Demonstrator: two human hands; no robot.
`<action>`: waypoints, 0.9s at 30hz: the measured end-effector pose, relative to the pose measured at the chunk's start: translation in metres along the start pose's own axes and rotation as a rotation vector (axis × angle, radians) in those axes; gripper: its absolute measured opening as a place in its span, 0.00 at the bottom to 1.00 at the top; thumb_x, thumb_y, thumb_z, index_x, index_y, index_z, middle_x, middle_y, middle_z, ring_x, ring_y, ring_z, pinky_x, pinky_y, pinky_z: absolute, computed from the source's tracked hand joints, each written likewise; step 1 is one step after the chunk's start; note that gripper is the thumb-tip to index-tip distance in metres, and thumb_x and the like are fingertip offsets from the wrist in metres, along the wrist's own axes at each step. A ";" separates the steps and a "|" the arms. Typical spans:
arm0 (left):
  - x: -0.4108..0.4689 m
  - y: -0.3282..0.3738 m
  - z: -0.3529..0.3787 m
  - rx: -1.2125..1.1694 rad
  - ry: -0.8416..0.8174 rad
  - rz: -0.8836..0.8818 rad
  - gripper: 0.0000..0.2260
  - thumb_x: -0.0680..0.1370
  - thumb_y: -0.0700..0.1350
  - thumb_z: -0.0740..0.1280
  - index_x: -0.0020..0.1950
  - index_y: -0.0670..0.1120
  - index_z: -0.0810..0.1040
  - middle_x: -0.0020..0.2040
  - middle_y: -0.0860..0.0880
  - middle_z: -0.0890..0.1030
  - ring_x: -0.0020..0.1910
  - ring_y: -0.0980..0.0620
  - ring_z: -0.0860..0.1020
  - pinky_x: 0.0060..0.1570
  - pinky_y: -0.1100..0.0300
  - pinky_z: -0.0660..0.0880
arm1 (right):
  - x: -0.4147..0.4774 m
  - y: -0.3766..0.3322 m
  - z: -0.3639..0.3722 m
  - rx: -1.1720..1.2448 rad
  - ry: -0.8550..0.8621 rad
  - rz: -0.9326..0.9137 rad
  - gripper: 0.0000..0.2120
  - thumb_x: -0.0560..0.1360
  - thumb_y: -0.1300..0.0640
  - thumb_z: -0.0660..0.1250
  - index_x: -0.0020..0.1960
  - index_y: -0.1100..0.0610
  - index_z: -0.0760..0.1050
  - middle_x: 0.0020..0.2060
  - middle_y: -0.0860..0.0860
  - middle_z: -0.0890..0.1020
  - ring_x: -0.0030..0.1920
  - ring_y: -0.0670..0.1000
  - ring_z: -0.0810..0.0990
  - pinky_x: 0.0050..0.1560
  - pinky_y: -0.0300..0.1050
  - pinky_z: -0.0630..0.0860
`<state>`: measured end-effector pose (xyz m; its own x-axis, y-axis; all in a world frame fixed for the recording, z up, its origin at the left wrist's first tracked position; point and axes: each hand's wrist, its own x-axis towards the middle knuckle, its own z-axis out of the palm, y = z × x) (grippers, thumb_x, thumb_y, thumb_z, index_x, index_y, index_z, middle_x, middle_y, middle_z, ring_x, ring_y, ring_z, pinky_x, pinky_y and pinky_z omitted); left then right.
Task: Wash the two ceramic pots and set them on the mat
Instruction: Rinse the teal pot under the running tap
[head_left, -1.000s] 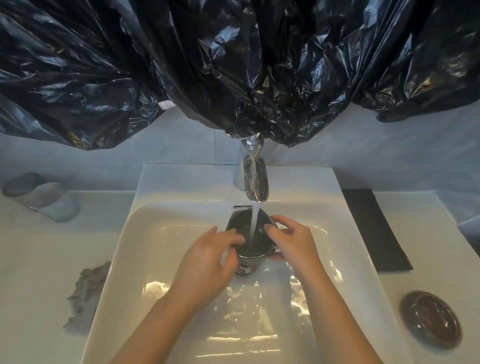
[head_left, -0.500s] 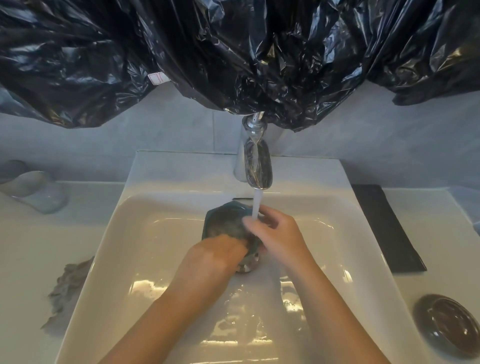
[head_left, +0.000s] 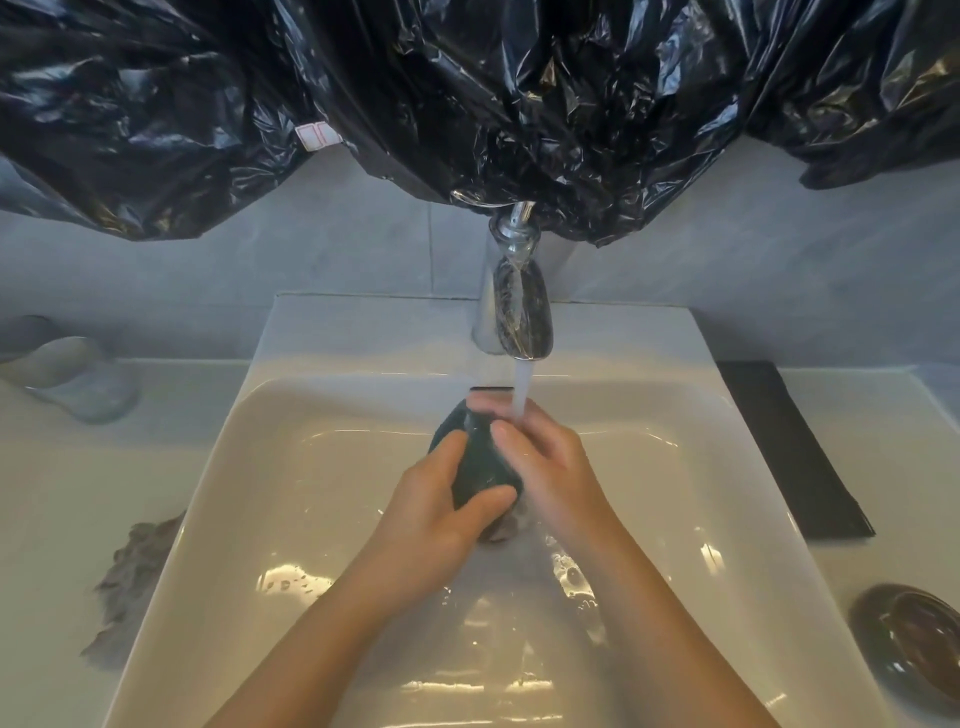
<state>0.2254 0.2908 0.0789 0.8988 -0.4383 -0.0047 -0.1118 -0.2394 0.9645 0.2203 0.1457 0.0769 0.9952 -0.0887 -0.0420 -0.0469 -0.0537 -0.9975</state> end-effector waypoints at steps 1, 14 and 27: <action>-0.001 -0.001 0.001 -0.006 -0.043 0.037 0.12 0.71 0.52 0.68 0.51 0.48 0.75 0.41 0.48 0.79 0.40 0.47 0.78 0.41 0.43 0.76 | 0.005 0.000 0.000 0.028 -0.022 0.065 0.10 0.82 0.58 0.61 0.55 0.57 0.80 0.52 0.51 0.83 0.53 0.42 0.81 0.47 0.33 0.76; -0.006 0.002 0.008 -0.155 -0.045 0.111 0.10 0.74 0.45 0.68 0.54 0.52 0.75 0.42 0.57 0.81 0.42 0.57 0.80 0.42 0.63 0.75 | 0.011 0.008 0.011 0.523 -0.006 0.377 0.23 0.78 0.43 0.57 0.41 0.58 0.81 0.34 0.54 0.83 0.35 0.54 0.82 0.38 0.44 0.77; -0.010 0.007 0.015 -0.245 -0.032 0.124 0.11 0.73 0.44 0.68 0.55 0.51 0.75 0.43 0.60 0.80 0.42 0.61 0.78 0.42 0.66 0.74 | 0.005 0.005 0.022 0.847 0.067 0.435 0.27 0.79 0.42 0.56 0.28 0.55 0.78 0.26 0.51 0.77 0.24 0.49 0.77 0.27 0.38 0.74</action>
<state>0.2089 0.2800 0.0820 0.8705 -0.4789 0.1134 -0.1110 0.0334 0.9933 0.2269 0.1673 0.0703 0.8970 0.0106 -0.4418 -0.3075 0.7331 -0.6067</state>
